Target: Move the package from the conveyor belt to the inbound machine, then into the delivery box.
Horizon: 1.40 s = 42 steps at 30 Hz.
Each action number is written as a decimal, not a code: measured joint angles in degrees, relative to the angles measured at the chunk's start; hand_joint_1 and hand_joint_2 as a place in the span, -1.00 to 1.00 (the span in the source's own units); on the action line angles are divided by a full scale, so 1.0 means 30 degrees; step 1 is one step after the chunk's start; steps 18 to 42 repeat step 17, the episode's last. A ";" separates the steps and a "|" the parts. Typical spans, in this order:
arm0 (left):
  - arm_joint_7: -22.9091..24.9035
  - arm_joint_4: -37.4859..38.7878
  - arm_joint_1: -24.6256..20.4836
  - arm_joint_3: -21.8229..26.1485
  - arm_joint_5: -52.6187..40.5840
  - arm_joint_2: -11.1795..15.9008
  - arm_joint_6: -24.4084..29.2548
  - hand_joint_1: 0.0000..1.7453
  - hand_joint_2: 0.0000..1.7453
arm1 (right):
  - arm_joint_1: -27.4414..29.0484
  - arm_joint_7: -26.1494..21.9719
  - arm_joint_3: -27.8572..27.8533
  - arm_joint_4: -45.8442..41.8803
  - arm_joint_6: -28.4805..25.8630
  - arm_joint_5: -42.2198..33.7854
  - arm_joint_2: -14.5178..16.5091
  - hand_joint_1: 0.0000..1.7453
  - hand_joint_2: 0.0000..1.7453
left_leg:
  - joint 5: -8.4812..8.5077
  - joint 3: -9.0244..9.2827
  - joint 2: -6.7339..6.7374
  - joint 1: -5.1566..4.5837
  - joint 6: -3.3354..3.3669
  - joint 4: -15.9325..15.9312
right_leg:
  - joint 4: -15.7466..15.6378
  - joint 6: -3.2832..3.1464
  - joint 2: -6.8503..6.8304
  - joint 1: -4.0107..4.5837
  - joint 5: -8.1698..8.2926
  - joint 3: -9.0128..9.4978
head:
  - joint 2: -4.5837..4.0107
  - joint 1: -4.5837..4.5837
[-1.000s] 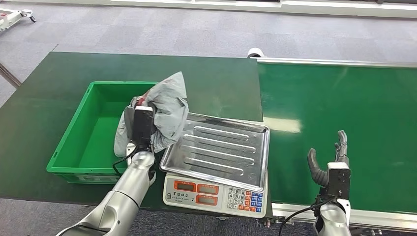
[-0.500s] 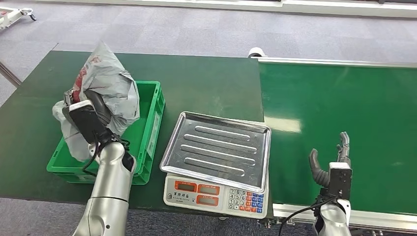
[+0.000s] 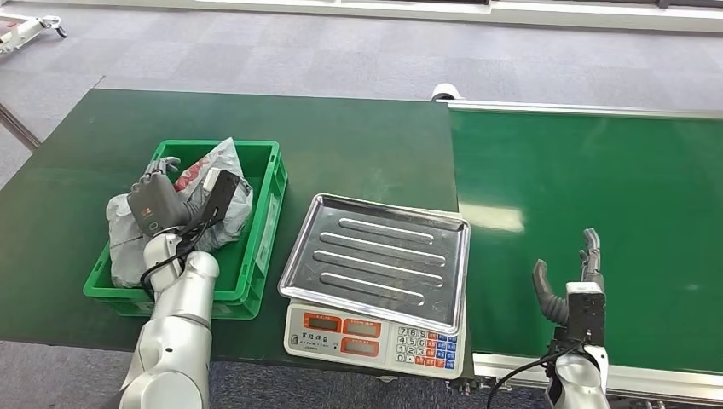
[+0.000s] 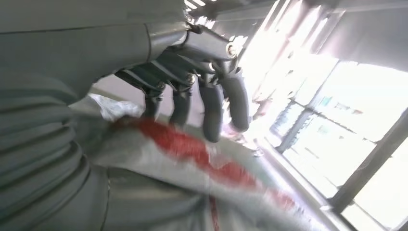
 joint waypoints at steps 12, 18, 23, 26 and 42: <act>-0.3965 0.0841 -0.0321 0.0470 0.3635 0.0600 0.0020 -1.00 1.00 | -0.0048 -0.0004 0.0031 0.0126 0.0331 0.0193 -0.0029 -1.00 1.00 | -0.0006 0.0215 0.0005 -0.0026 -0.0010 -0.0061 | -0.0001 -0.0018 -0.0002 -0.0025 -0.0038 0.0187 | 0.0000 -0.0004; -0.7682 -0.1647 0.0652 0.0316 1.1813 -0.0102 0.0022 -1.00 1.00 | -0.0081 -0.0004 0.0123 0.0185 0.0055 -0.0019 -0.0044 -1.00 1.00 | -0.0003 0.0209 0.0010 -0.0025 -0.0012 -0.0059 | -0.0001 -0.0020 0.0012 -0.0023 -0.0033 0.0166 | 0.0000 -0.0004; -0.7682 -0.1647 0.0652 0.0316 1.1813 -0.0102 0.0022 -1.00 1.00 | -0.0081 -0.0004 0.0123 0.0185 0.0055 -0.0019 -0.0044 -1.00 1.00 | -0.0003 0.0209 0.0010 -0.0025 -0.0012 -0.0059 | -0.0001 -0.0020 0.0012 -0.0023 -0.0033 0.0166 | 0.0000 -0.0004; -0.7682 -0.1647 0.0652 0.0316 1.1813 -0.0102 0.0022 -1.00 1.00 | -0.0081 -0.0004 0.0123 0.0185 0.0055 -0.0019 -0.0044 -1.00 1.00 | -0.0003 0.0209 0.0010 -0.0025 -0.0012 -0.0059 | -0.0001 -0.0020 0.0012 -0.0023 -0.0033 0.0166 | 0.0000 -0.0004; -0.7682 -0.1647 0.0652 0.0316 1.1813 -0.0102 0.0022 -1.00 1.00 | -0.0081 -0.0004 0.0123 0.0185 0.0055 -0.0019 -0.0044 -1.00 1.00 | -0.0003 0.0209 0.0010 -0.0025 -0.0012 -0.0059 | -0.0001 -0.0020 0.0012 -0.0023 -0.0033 0.0166 | 0.0000 -0.0004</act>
